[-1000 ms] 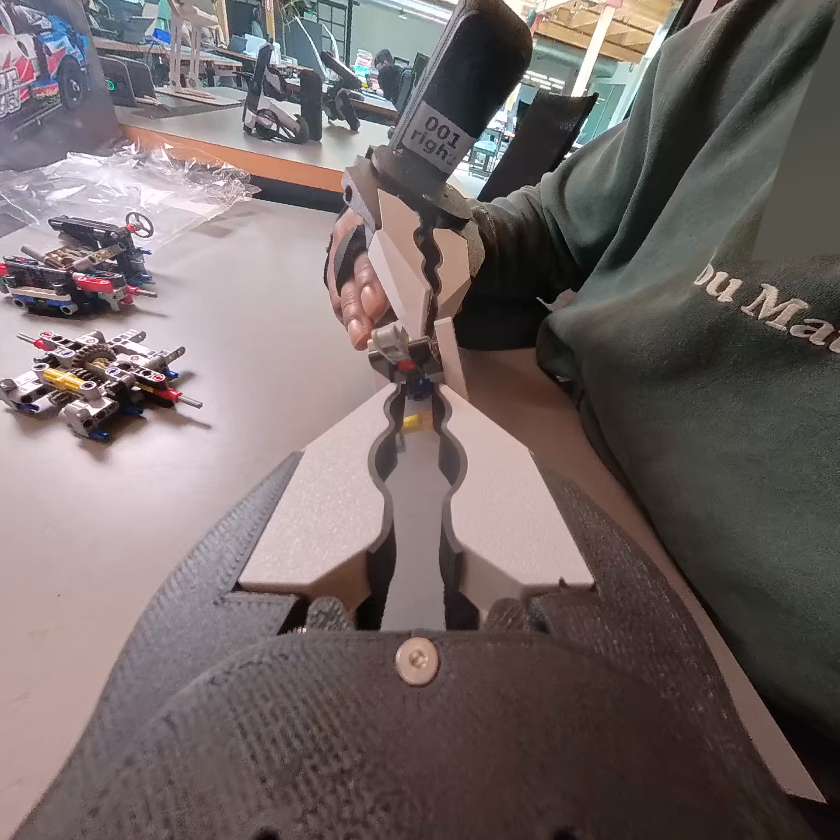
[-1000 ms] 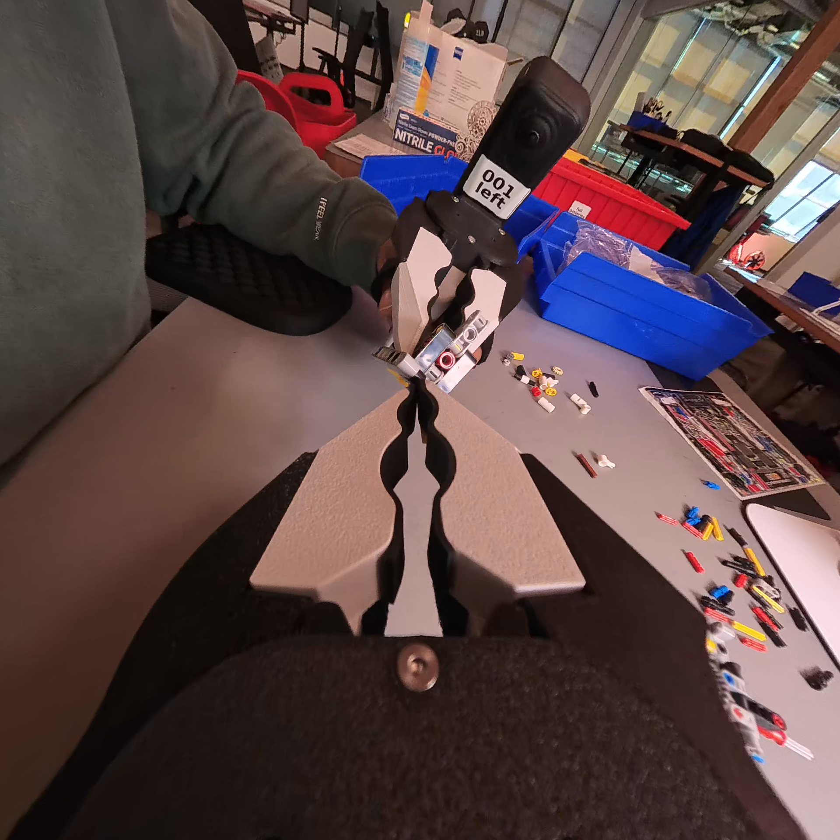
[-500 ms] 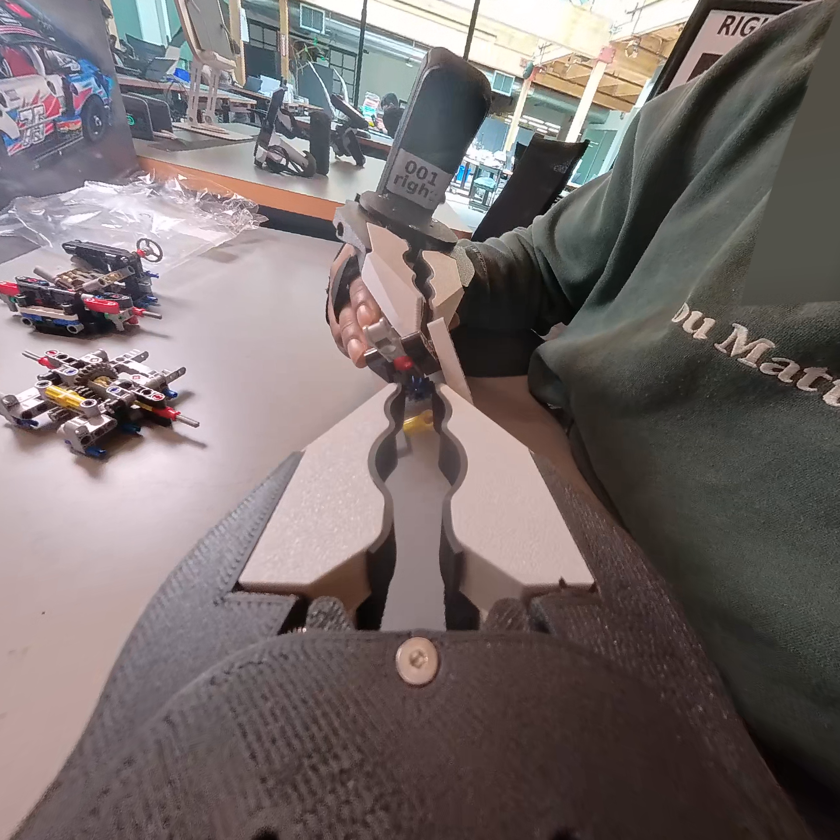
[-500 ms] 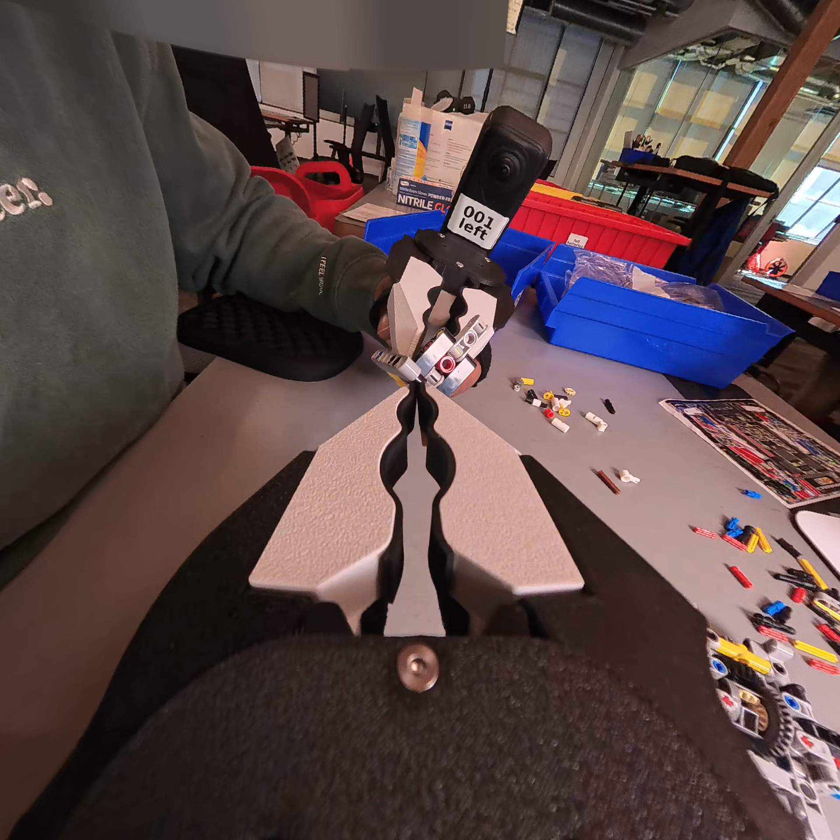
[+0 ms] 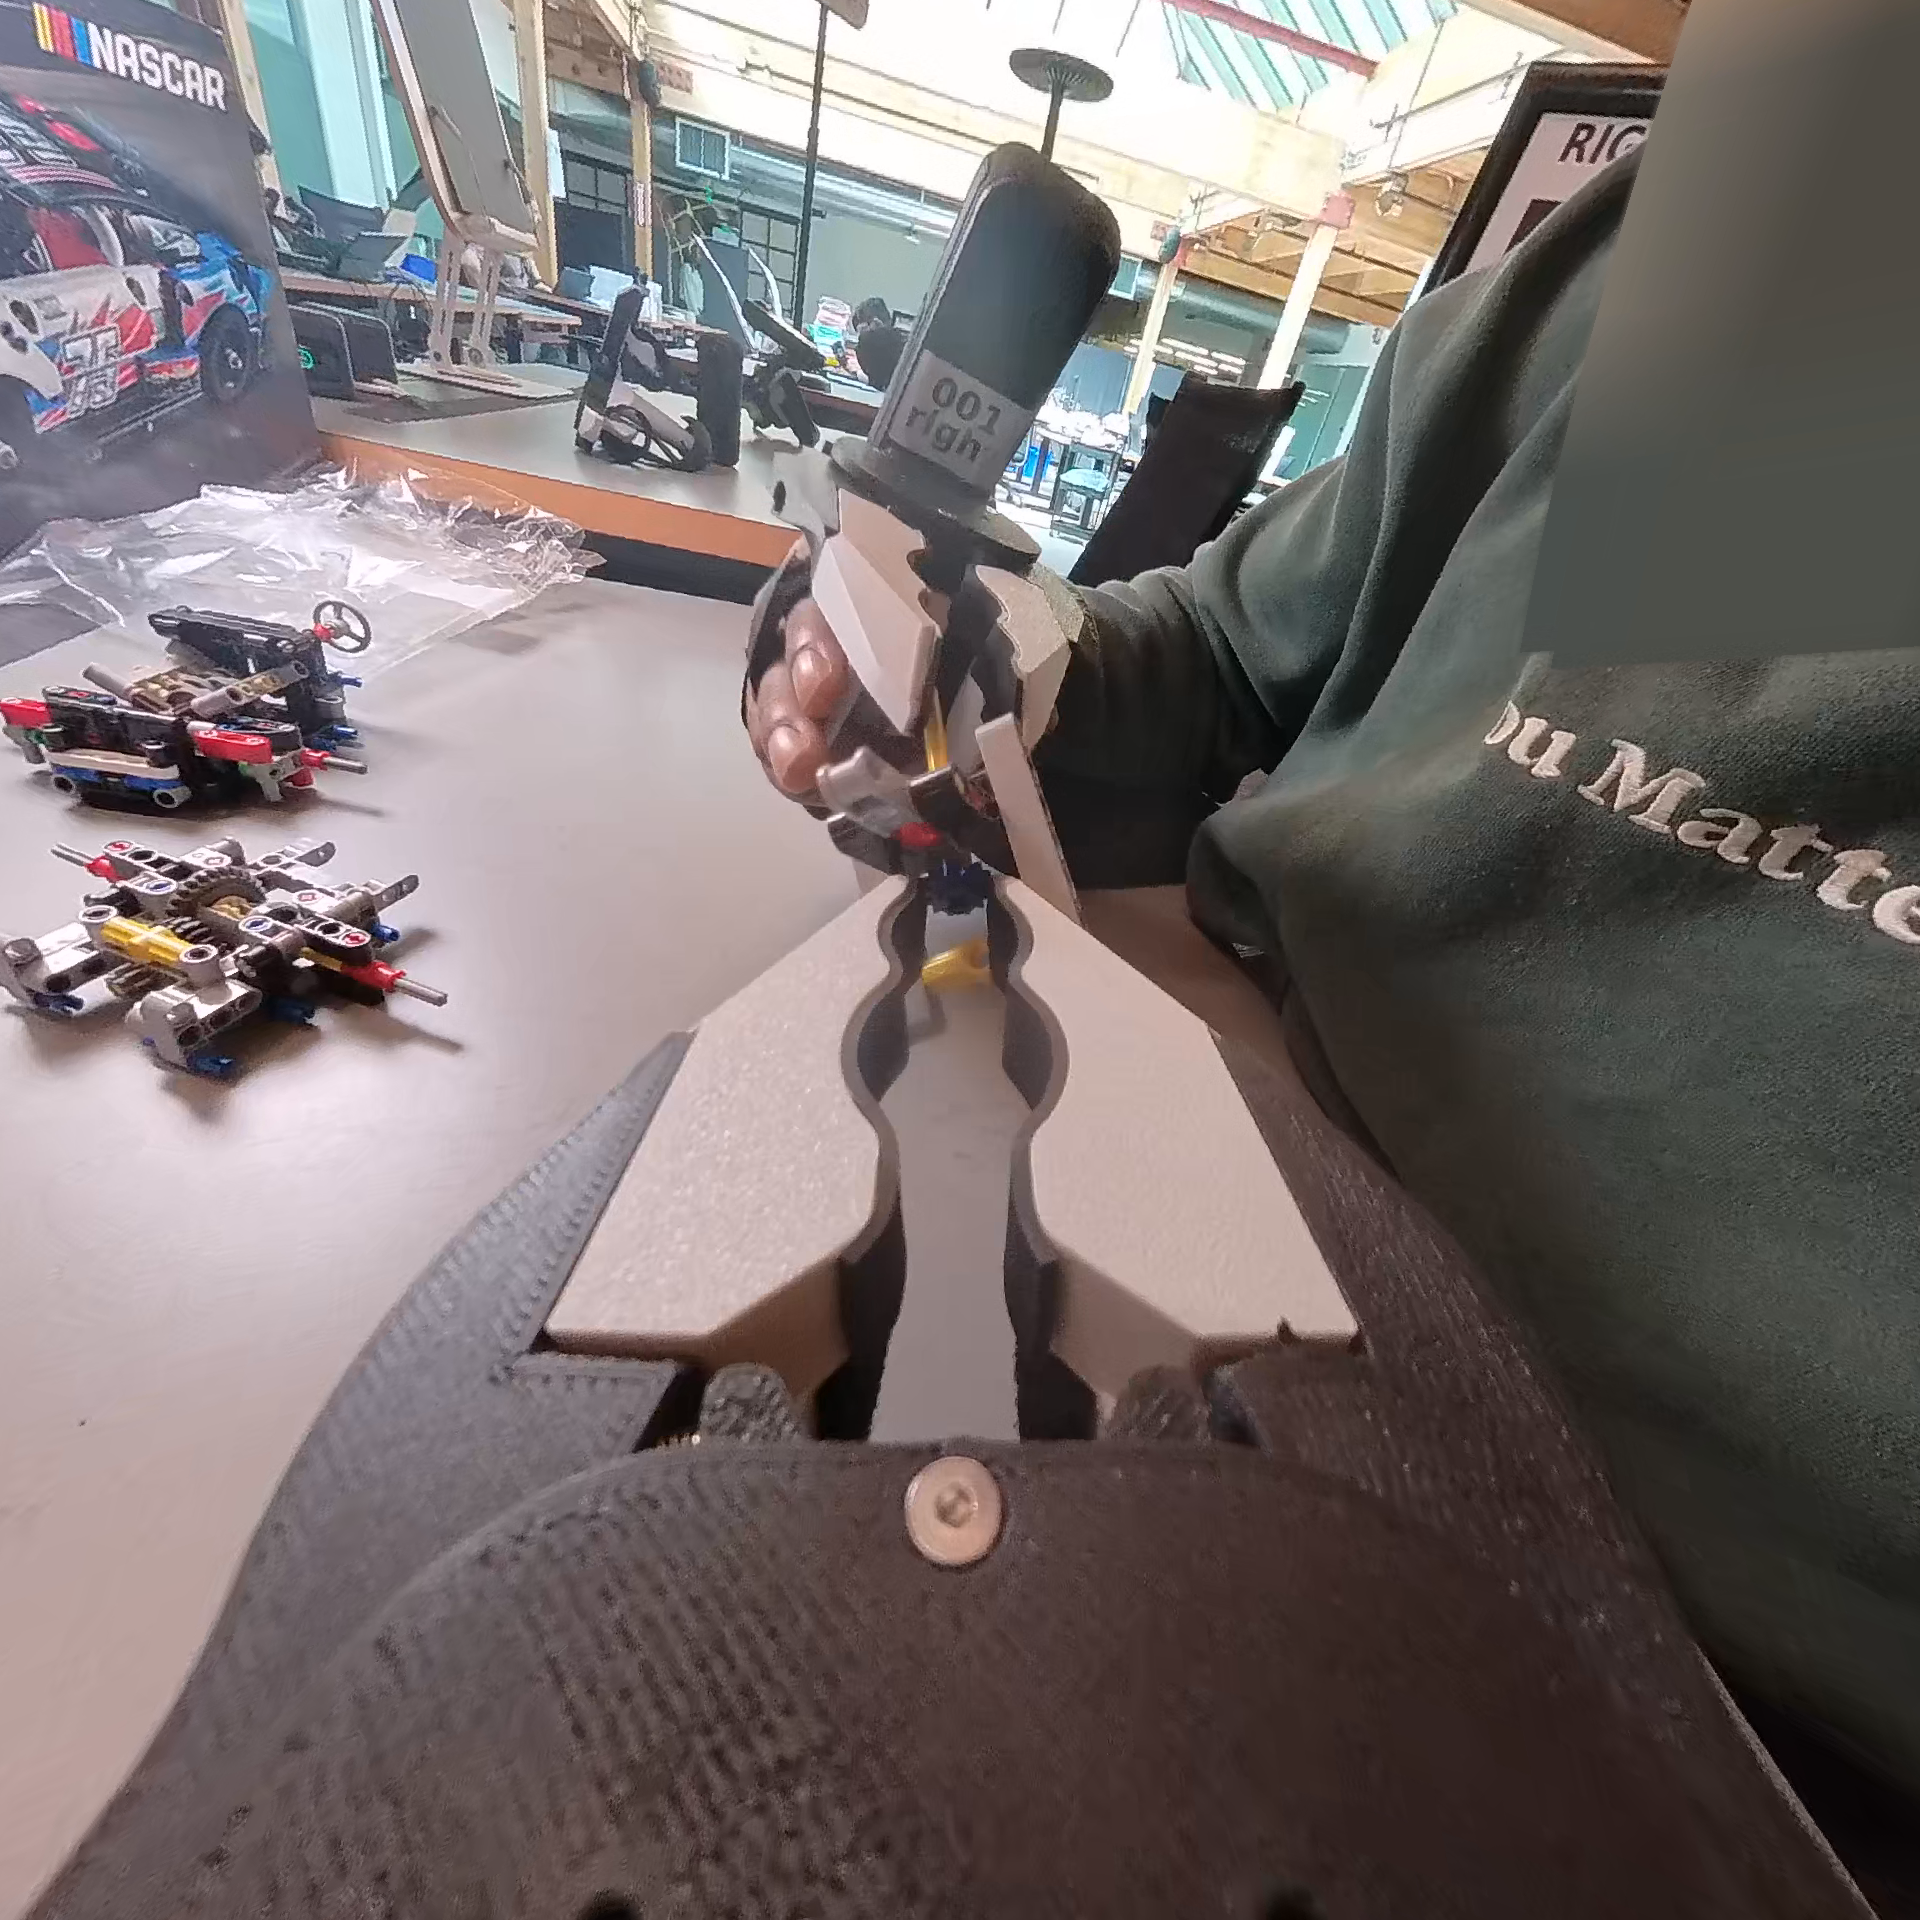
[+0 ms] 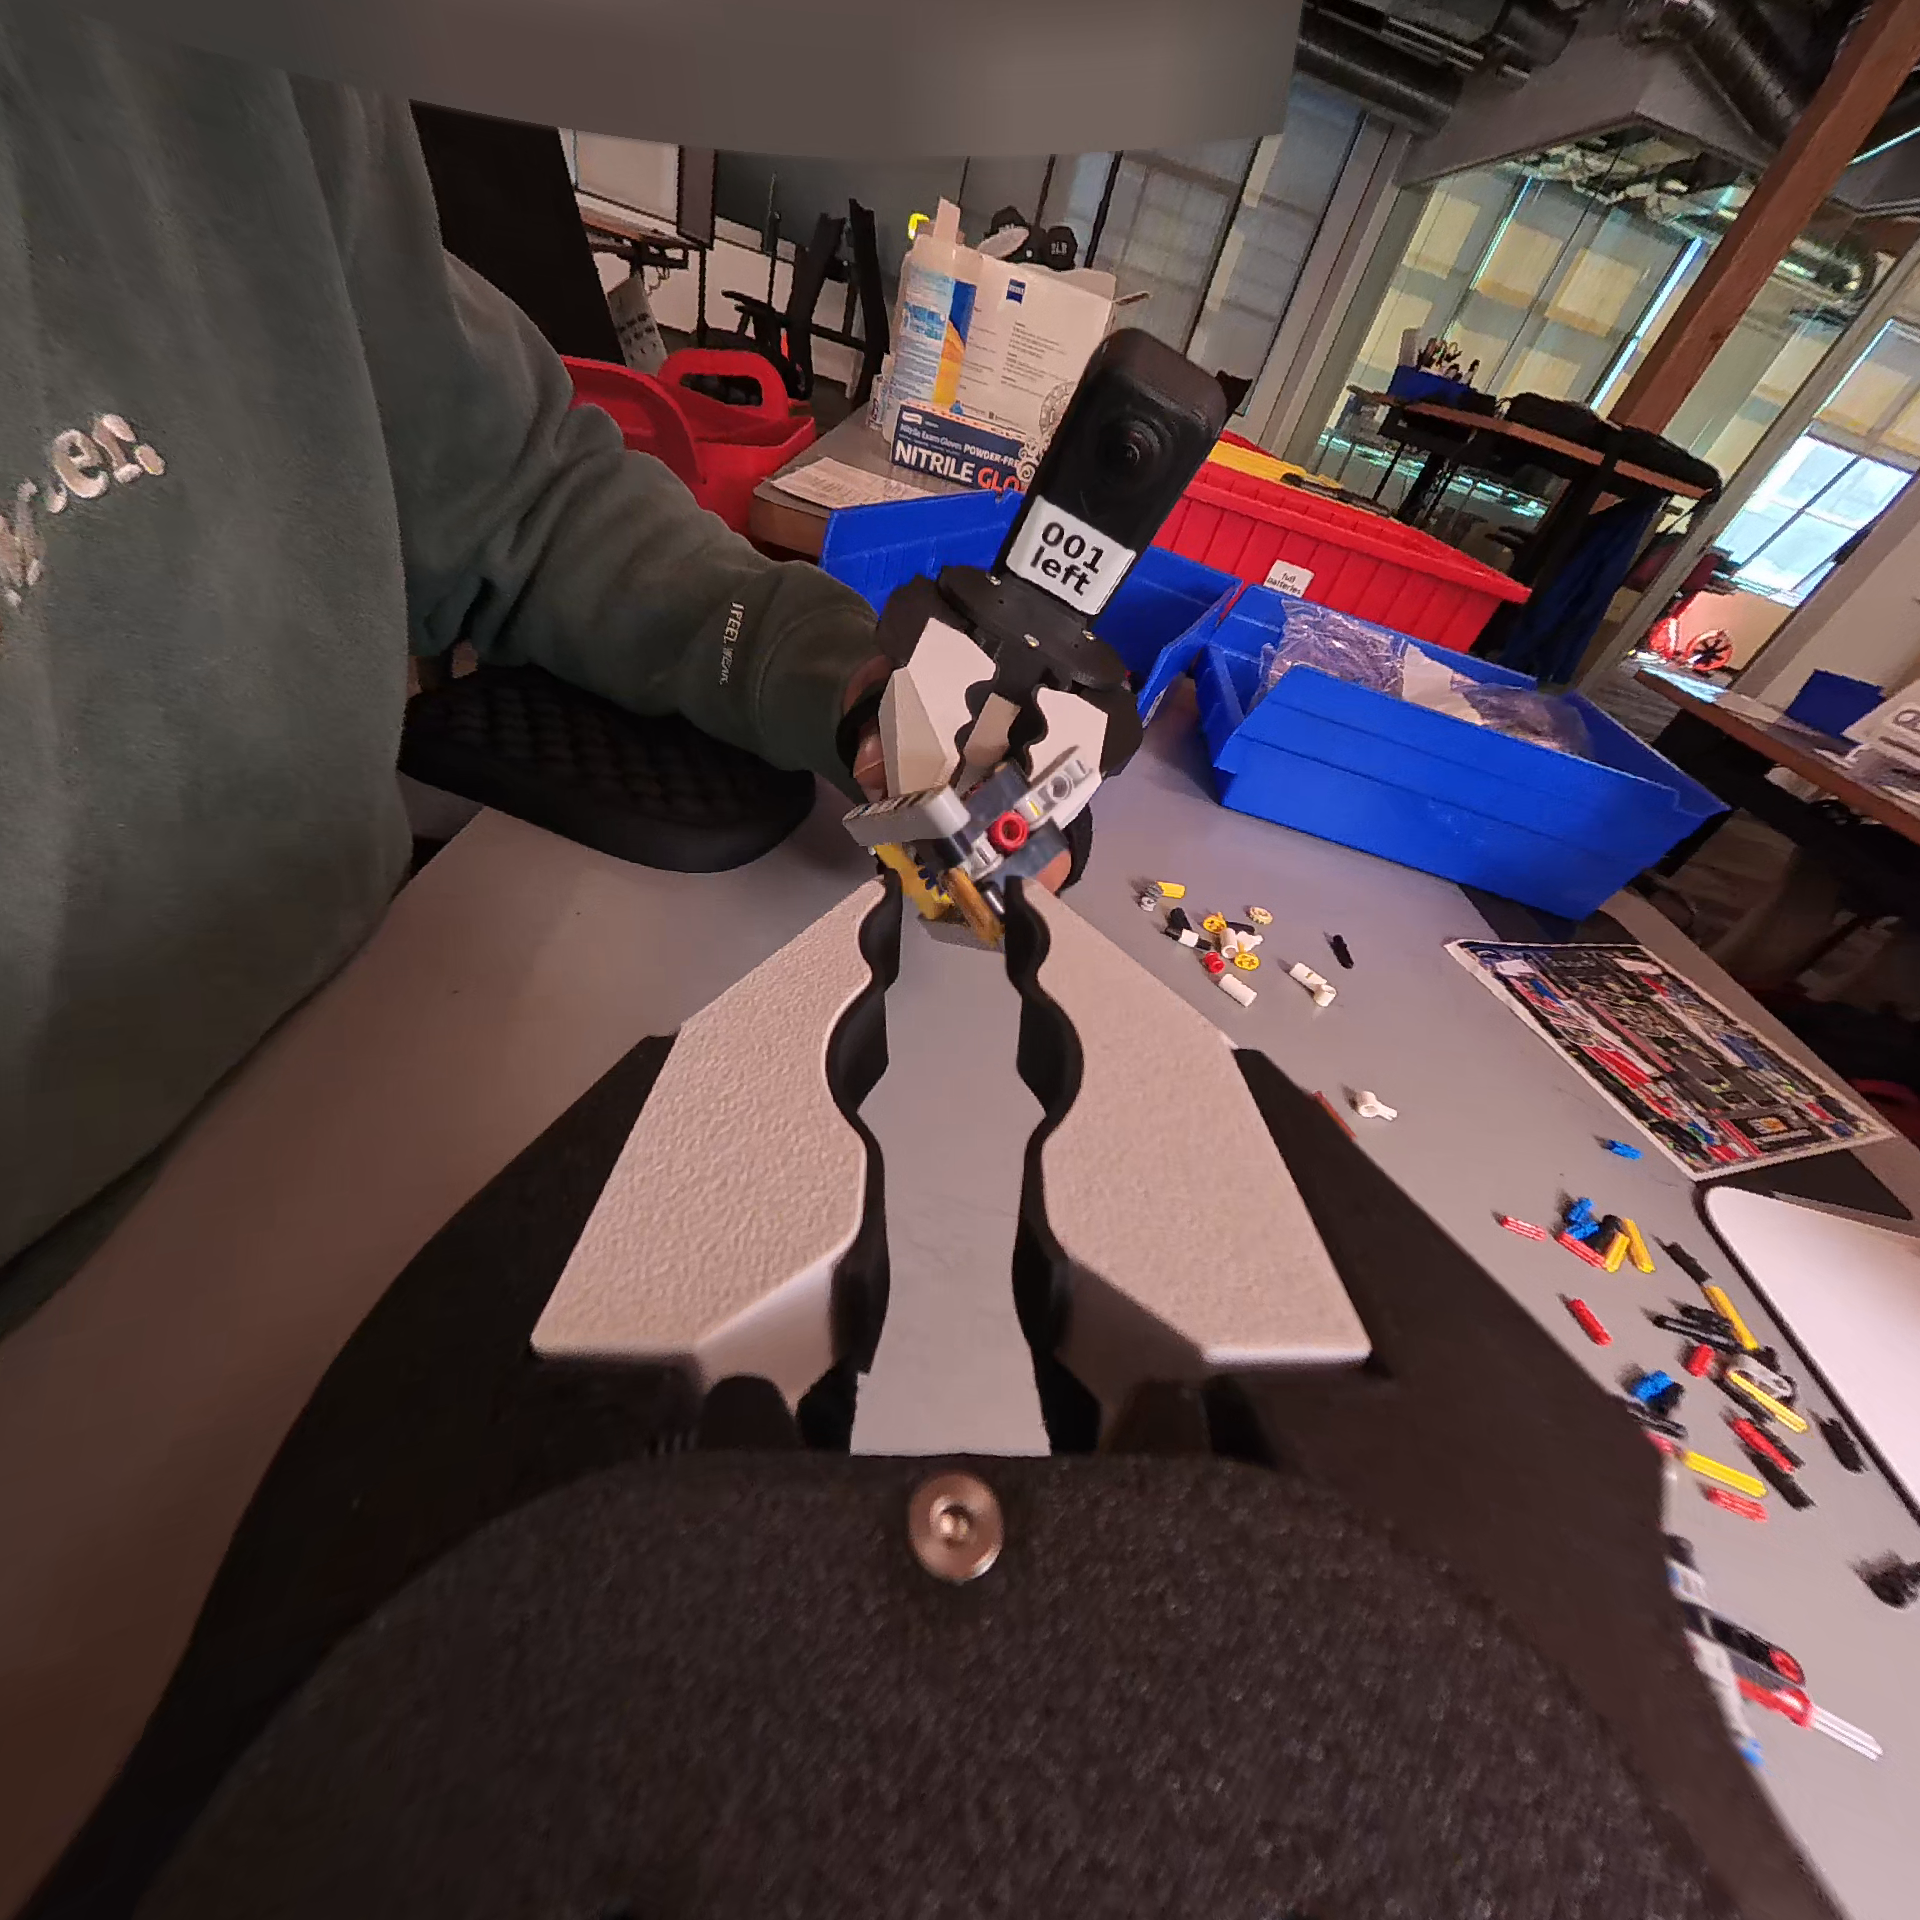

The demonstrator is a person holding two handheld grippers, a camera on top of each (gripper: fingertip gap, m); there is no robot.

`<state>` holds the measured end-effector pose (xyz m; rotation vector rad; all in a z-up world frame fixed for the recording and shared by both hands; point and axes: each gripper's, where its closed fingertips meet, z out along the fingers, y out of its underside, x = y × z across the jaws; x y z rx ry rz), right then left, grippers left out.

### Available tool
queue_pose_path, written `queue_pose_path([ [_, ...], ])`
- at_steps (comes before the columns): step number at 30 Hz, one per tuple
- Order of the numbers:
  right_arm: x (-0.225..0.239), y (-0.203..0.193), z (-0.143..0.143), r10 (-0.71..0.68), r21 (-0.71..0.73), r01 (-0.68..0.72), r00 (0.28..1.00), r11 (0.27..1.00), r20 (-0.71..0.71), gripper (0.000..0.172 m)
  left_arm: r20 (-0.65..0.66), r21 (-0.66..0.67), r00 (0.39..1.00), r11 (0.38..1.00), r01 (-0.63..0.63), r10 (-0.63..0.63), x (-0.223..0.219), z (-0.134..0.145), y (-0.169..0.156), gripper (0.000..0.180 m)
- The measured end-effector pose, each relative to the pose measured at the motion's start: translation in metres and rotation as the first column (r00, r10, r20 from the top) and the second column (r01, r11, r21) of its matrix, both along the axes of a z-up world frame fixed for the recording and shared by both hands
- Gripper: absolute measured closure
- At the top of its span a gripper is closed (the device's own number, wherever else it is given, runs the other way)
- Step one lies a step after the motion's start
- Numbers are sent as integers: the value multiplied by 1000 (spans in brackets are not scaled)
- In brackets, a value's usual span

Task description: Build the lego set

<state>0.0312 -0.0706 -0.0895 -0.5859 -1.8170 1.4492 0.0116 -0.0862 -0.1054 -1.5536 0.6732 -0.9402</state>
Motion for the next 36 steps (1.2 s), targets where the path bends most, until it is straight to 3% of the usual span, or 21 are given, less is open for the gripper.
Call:
queue_pose_path([
  [6, 5, 8, -1, -32, 22, 32, 999, 999, -3, 155, -30, 32, 1000, 999, 7, -6, 4, -1, -2, 170],
  [10, 9, 3, -2, -20, 46, 20, 1000, 999, -5, 167, -66, 53, 998, 998, 13, -10, 8, -3, -4, 170],
  [24, 7, -2, -8, -17, 72, 17, 1000, 997, 4, 169, -84, 88, 996, 996, -9, 17, 6, -2, -4, 170],
  [36, 5, 1, -3, -16, -20, 16, 1000, 1000, 7, 169, -51, 85, 999, 996, -15, 19, 4, 2, -2, 170],
])
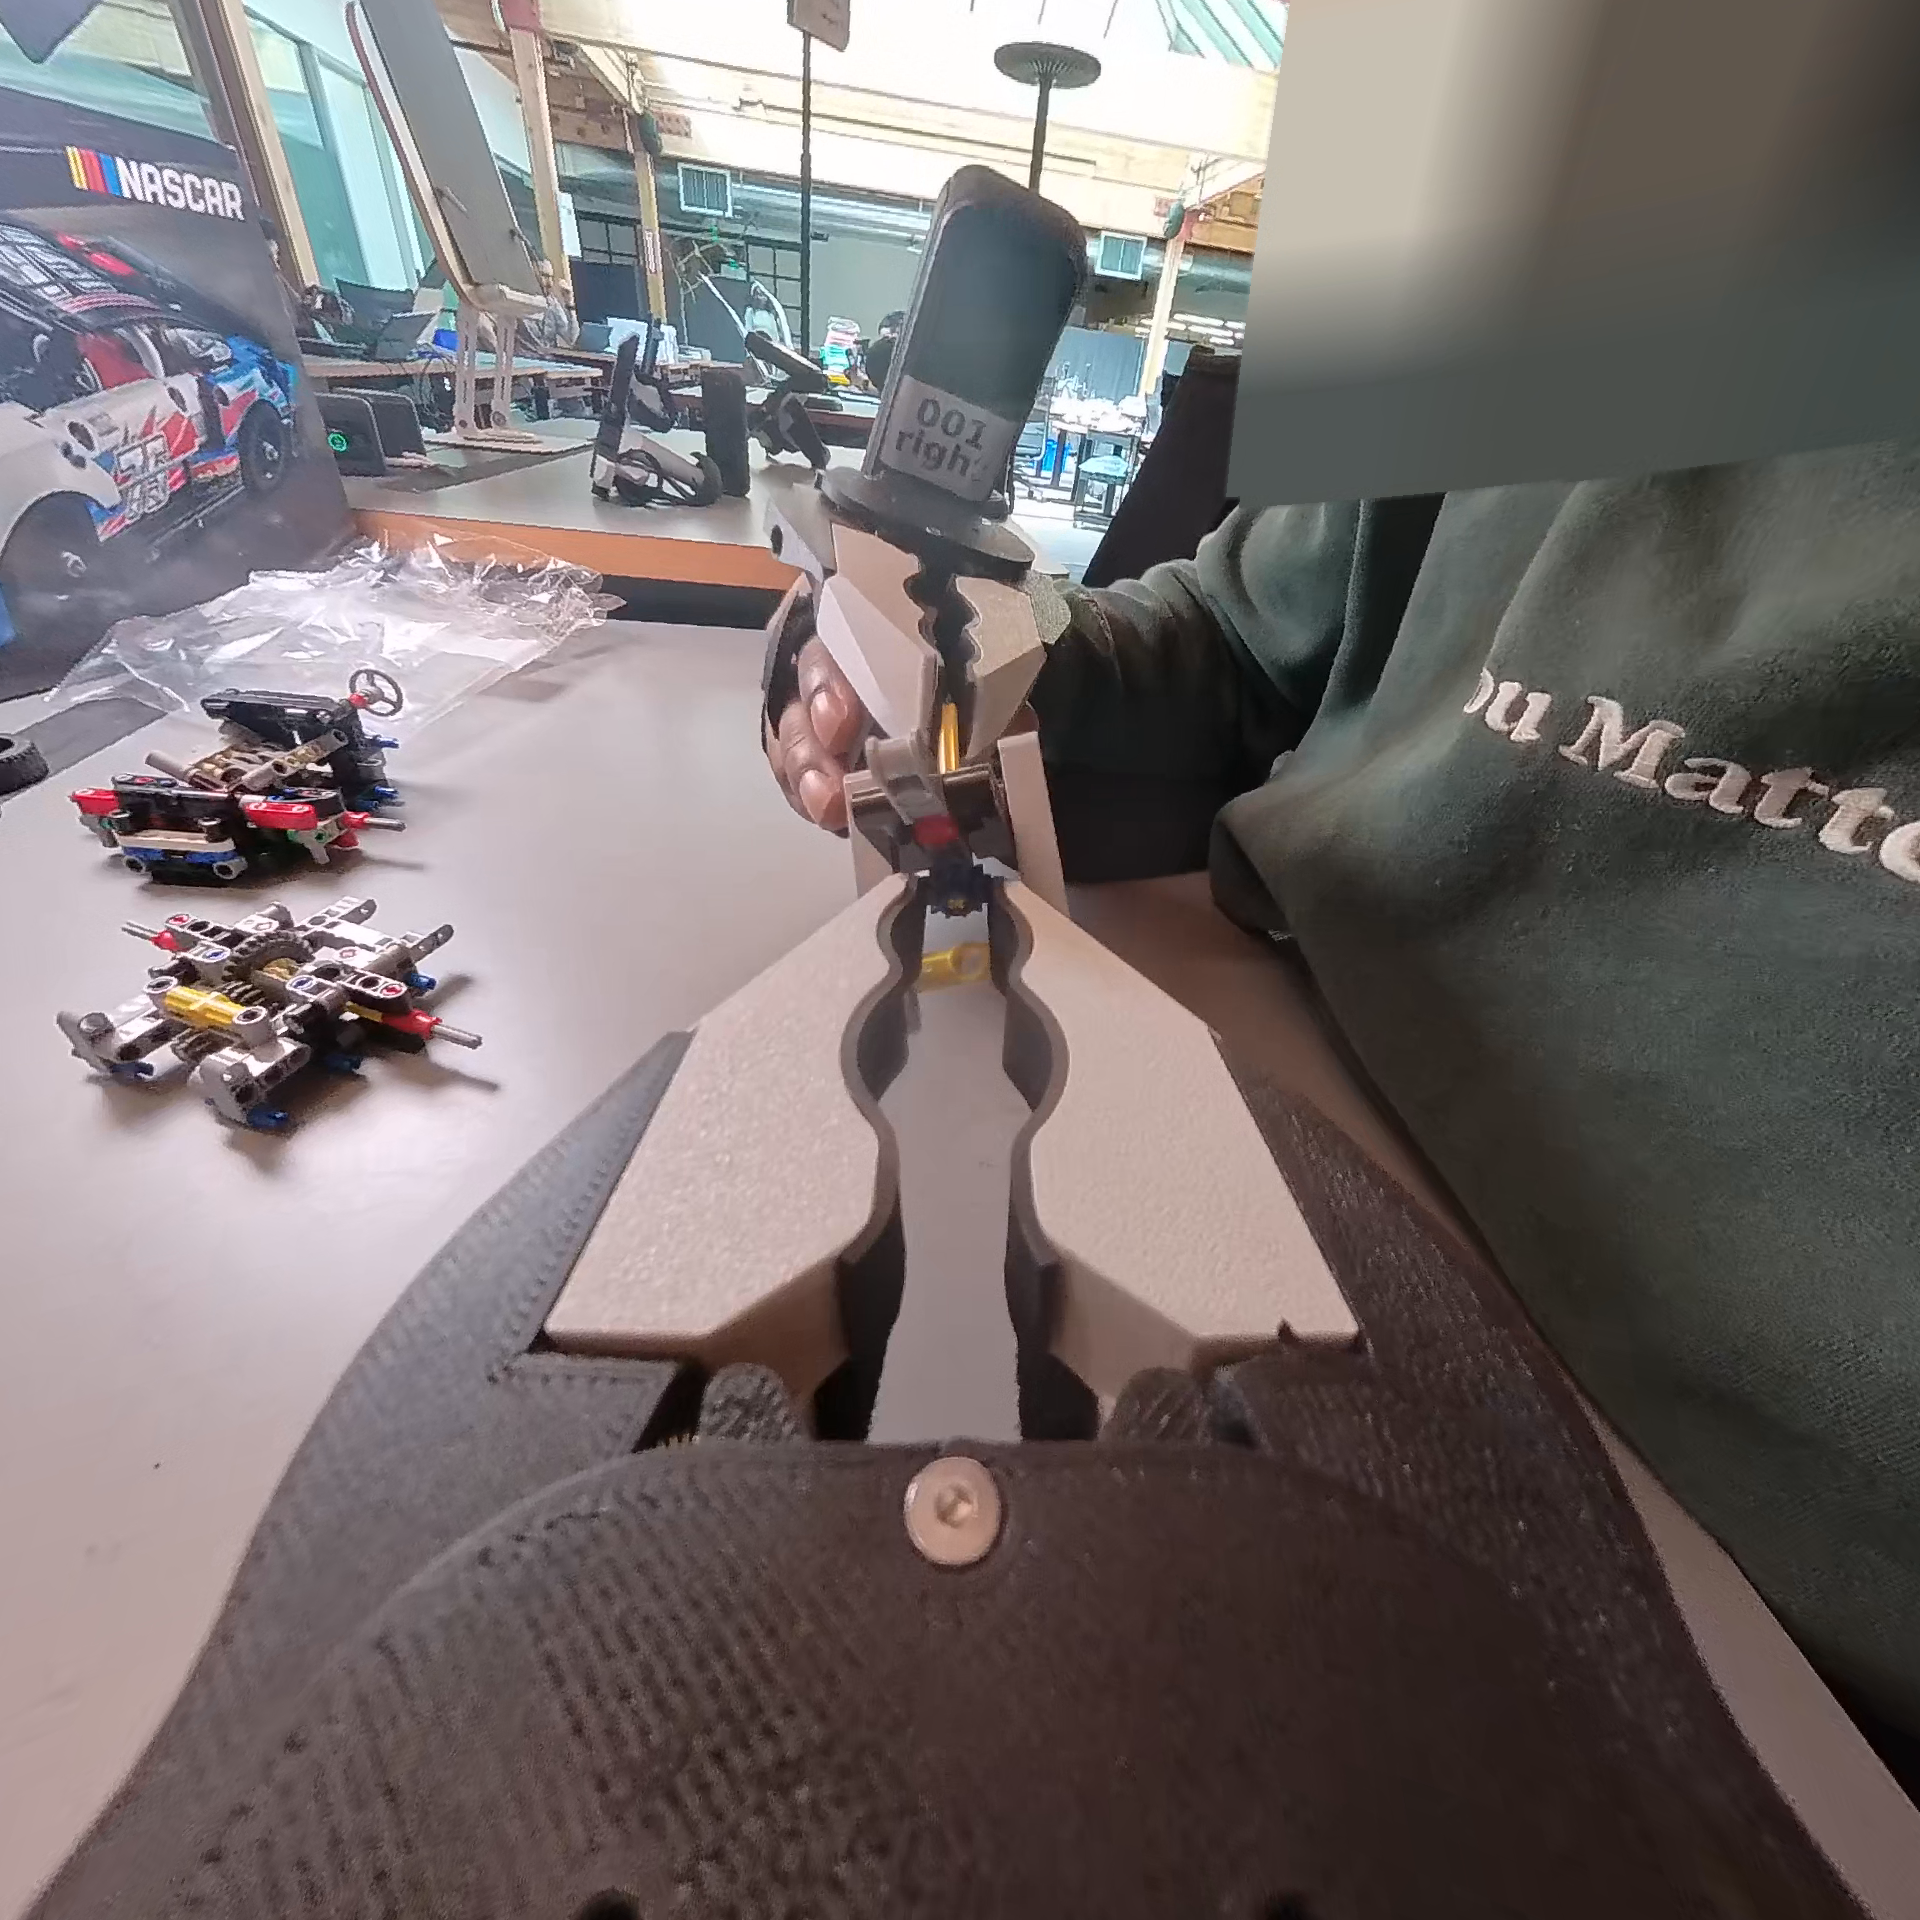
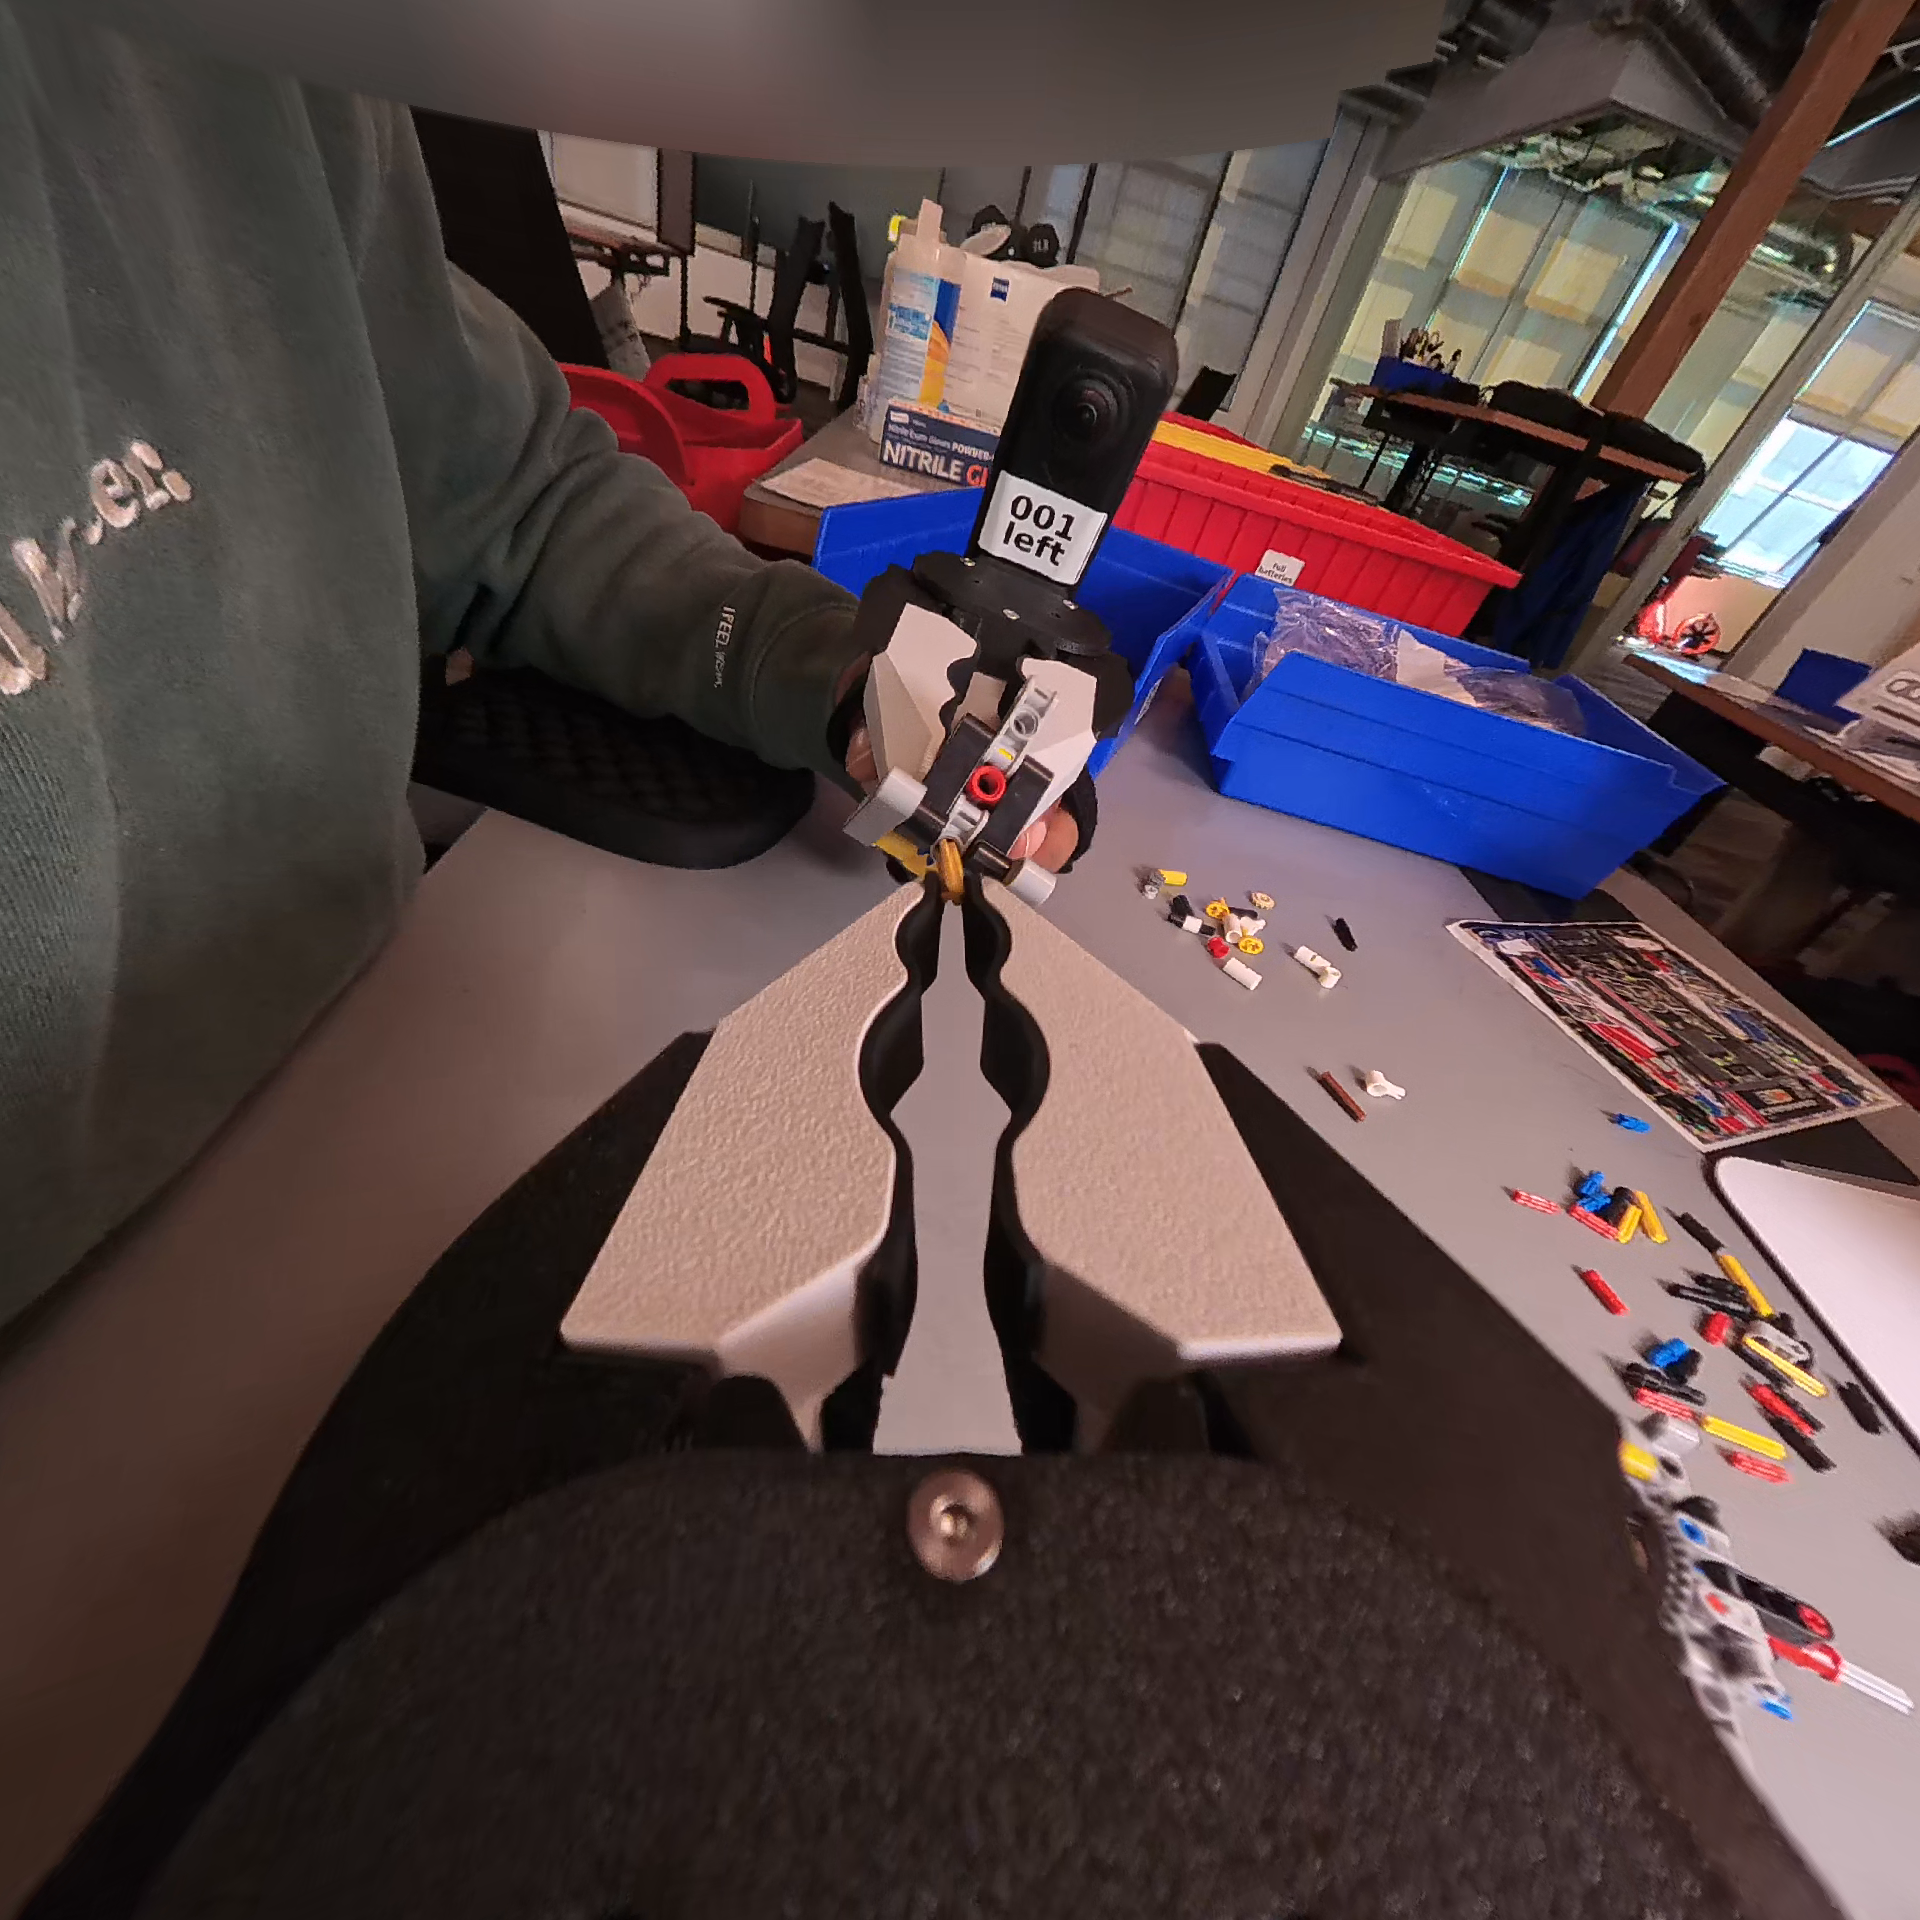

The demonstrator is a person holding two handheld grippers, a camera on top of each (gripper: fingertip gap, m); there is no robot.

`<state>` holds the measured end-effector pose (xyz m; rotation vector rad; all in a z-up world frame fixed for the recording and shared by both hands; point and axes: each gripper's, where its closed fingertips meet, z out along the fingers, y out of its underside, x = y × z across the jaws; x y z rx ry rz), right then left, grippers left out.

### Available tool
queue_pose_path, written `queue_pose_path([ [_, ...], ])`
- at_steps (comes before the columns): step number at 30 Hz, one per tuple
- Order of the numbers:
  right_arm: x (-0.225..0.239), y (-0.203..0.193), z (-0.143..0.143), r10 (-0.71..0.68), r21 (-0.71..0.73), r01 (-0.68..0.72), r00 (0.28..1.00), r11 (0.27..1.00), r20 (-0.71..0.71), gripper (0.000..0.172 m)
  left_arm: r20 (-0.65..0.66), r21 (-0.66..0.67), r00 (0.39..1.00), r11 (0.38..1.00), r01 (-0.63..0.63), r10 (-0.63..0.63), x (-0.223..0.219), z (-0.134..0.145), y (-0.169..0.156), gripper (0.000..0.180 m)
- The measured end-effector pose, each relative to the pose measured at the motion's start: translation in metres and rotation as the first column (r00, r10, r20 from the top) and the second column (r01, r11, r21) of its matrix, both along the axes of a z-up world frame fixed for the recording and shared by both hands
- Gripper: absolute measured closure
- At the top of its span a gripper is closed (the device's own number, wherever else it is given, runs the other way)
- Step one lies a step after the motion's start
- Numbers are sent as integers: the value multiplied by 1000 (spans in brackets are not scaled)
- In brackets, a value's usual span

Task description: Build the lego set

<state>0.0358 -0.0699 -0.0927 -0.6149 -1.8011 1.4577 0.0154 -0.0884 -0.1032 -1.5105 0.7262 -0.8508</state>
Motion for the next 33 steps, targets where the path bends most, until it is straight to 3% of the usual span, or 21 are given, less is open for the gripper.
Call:
queue_pose_path([
  [6, -3, 4, -3, -9, -57, 10, 1000, 998, 13, 169, 28, -42, 999, 999, -27, 28, -5, -2, 5, 169],
  [12, -4, 7, -5, -16, -71, 17, 1000, 997, 16, 169, 43, -67, 998, 997, -35, 38, -10, -5, 6, 157],
  [20, -4, 12, -3, -8, -166, 9, 1000, 986, 7, 169, -56, -90, 994, 991, -98, 93, -6, -14, 16, 106],
  [23, -6, 11, -5, 8, -198, -5, 1000, 980, 13, 169, -83, -109, 994, 991, -76, 67, 7, -17, 21, 113],
  [25, -7, 11, -9, 11, -196, -5, 1000, 981, 28, 169, -108, -107, 993, 992, -65, 53, 11, -17, 21, 135],
  [29, -8, 11, -24, 26, -152, -10, 995, 988, 99, 169, -211, -170, 976, 982, -84, 47, 10, -31, 21, 135],
  [33, -8, 5, -39, 53, -61, -43, 982, 997, 179, 170, -393, -232, 919, 965, -119, 19, 8, -55, 15, 135],
])
